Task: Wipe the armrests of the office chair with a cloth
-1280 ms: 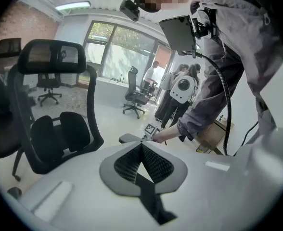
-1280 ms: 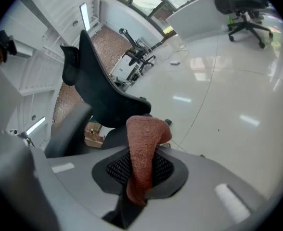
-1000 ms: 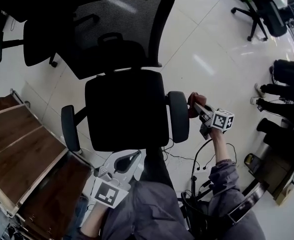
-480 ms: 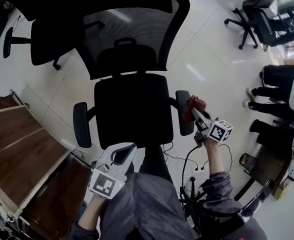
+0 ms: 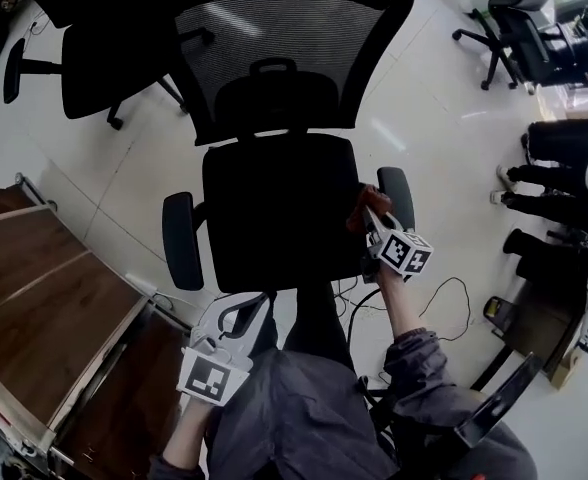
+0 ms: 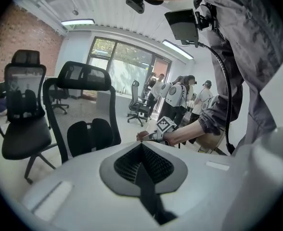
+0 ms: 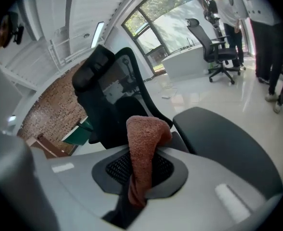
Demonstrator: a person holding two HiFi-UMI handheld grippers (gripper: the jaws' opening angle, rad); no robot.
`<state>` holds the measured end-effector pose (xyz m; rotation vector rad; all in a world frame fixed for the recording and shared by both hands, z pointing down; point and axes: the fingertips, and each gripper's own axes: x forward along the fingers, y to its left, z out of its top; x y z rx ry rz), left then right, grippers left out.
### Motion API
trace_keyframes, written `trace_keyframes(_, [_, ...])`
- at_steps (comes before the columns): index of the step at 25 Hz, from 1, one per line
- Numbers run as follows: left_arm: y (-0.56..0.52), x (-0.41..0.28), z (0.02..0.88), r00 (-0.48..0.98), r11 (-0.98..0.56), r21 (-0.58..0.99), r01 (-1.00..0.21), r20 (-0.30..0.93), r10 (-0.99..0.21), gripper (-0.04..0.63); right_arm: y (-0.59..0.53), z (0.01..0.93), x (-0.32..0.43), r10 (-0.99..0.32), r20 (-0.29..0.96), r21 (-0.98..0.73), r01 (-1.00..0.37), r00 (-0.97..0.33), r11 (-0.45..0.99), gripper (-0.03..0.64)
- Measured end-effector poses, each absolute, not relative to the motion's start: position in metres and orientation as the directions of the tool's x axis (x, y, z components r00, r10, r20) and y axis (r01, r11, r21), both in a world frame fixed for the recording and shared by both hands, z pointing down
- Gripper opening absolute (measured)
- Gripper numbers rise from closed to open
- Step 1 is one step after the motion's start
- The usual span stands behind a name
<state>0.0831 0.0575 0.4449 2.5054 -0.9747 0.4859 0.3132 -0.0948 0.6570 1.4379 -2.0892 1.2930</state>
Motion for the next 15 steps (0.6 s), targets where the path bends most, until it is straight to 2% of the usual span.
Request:
trace_keyframes(7, [0.072,0.056,0.470,0.677,-0.639,0.271,-0.720,0.478,-0.560,0.017,-0.078,0.760,0.330,-0.523,0.836,-0.260,-0.959,-0.166,-0.110,0.055])
trace_keyframes(15, [0.076,0.058,0.496,0.687,-0.634,0.310,-0.708,0.510,-0.518,0.017,-0.088,0.826,0.342,-0.488,0.868,-0.203,-0.964,-0.095,-0.173,0.055])
